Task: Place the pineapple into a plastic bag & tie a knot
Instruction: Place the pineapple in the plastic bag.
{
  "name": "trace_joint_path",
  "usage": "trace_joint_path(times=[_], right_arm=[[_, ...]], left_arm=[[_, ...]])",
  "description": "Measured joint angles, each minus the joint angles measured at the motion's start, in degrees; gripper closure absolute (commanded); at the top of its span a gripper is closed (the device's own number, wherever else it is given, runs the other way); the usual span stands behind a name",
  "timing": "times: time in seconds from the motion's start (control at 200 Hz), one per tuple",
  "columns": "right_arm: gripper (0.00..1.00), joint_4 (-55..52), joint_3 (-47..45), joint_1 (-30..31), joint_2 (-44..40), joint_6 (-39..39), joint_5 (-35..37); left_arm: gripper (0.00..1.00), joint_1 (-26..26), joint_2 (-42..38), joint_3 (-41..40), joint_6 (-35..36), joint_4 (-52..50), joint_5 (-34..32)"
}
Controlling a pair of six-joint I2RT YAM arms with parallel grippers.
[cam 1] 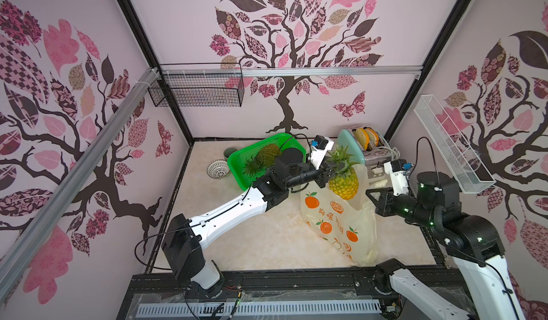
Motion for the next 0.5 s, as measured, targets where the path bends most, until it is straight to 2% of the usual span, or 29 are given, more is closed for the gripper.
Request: trace_joint_path(times=[0.18,0.385,0.5], right_arm=[[1.0,0.0,0.0,0.0,-0.2,-0.2,-0.3],[1.0,0.1,0.0,0.0,-0.2,-0.4,-1.1],[1.0,0.1,0.0,0.0,-0.2,-0.5,-1.4]], left_arm=[[1.0,-0.3,0.5,0.0,-0.8,-8.8,2.1],[1.0,-3.5,0.7,-1.0,1.1,-11.8,0.2],[0.91,-5.4,2.1,-1.0,2.0,-13.0,-1.2]])
